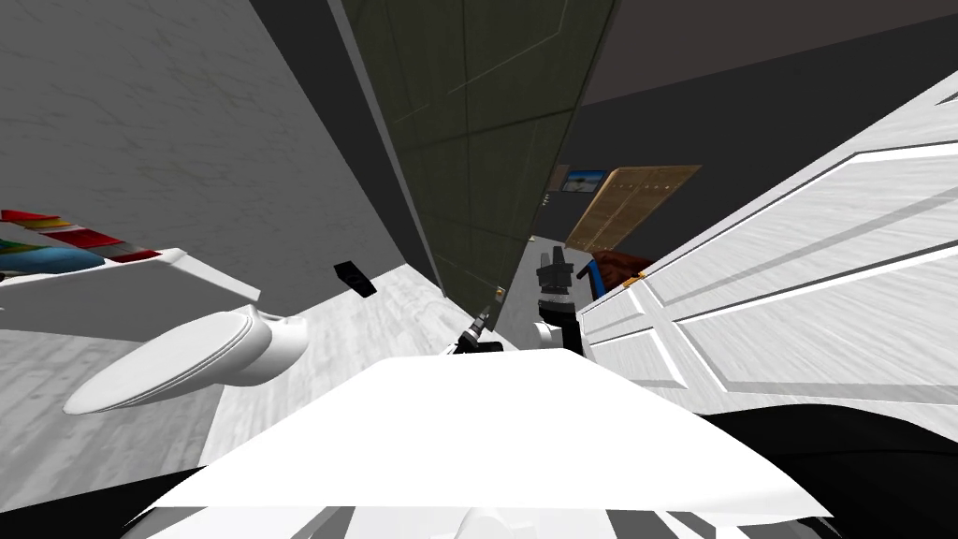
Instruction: Push the door open
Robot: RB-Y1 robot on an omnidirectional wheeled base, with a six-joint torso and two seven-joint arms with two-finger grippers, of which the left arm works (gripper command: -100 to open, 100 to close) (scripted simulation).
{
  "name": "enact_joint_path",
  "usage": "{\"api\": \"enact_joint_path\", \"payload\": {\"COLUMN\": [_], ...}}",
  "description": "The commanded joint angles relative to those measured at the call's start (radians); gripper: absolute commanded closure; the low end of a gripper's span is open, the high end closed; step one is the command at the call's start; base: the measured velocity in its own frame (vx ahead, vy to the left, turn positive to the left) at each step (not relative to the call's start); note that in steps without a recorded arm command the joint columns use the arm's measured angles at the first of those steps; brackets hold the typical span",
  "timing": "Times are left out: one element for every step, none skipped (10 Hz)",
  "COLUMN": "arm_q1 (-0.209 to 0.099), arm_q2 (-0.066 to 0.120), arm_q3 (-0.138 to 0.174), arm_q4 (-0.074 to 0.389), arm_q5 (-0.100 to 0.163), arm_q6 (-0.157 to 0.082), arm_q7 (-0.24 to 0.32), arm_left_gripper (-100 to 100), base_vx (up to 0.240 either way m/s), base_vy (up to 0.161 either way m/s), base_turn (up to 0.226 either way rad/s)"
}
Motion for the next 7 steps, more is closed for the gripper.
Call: {"api": "enact_joint_path", "payload": {"arm_q1": [-0.008, 0.0, -0.003, -0.003, -0.006, -0.008, -0.009], "arm_q2": [-0.012, -0.004, 0.032, 0.032, 0.047, 0.056, 0.057], "arm_q3": [-0.007, -0.006, -0.004, -0.004, -0.002, 0.001, 0.002], "arm_q4": [0.03, 0.006, 0.009, 0.009, 0.011, 0.013, 0.014], "arm_q5": [-0.002, -0.002, 0.0, 0.0, 0.002, 0.004, 0.005], "arm_q6": [-0.011, 0.001, 0.0, 0.0, 0.0, -0.001, -0.001], "arm_q7": [0.0, 0.002, 0.004, 0.004, 0.005, 0.006, 0.007], "arm_left_gripper": [-100, -100, -100, -100, -100, -100, -100], "base_vx": [0.121, 0.041, 0.08, 0.102, 0.115, 0.133, 0.119], "base_vy": [0.024, 0.007, -0.059, -0.086, -0.102, -0.129, -0.145], "base_turn": [-0.013, 0.0, -0.025, -0.009, -0.018, -0.027, -0.016]}}
